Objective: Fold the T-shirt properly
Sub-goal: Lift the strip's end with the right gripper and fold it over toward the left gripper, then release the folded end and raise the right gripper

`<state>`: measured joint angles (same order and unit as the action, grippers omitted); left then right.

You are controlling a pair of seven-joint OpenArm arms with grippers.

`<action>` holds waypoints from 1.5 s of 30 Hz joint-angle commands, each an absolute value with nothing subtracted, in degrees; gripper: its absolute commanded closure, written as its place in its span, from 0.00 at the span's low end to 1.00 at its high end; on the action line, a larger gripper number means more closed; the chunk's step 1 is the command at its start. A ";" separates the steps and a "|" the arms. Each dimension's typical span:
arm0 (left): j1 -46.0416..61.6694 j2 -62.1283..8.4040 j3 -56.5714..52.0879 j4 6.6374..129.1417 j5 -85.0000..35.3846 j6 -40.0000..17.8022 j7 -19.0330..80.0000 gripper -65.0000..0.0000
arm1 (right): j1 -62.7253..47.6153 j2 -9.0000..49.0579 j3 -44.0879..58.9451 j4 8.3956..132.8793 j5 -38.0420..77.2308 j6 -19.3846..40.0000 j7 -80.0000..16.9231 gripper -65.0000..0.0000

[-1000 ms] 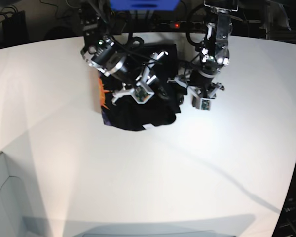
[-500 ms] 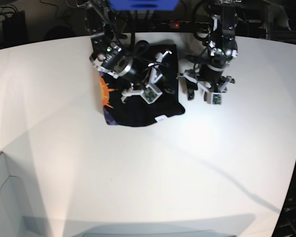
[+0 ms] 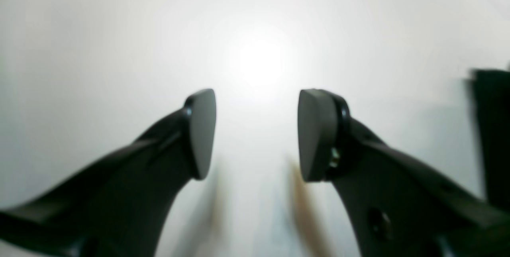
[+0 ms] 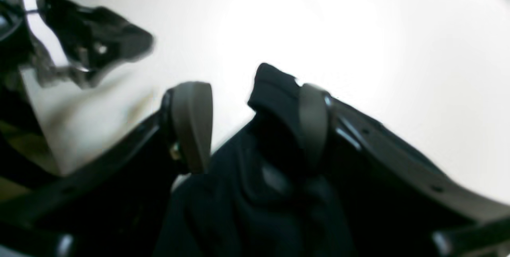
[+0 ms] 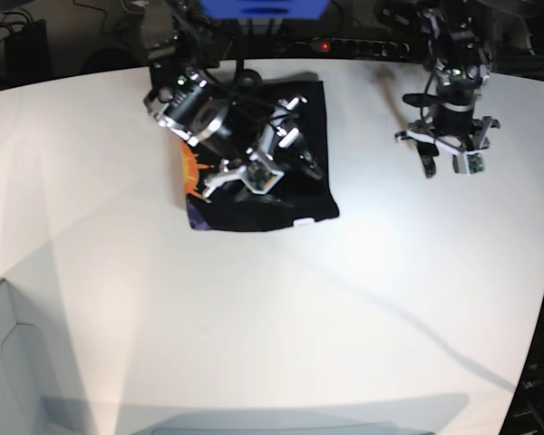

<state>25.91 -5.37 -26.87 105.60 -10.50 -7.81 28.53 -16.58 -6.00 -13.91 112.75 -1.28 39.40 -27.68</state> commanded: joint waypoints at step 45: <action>26.07 -5.85 -31.43 111.34 -10.68 -7.96 27.30 0.51 | -23.69 4.26 -28.62 103.69 -0.31 40.00 -25.63 0.45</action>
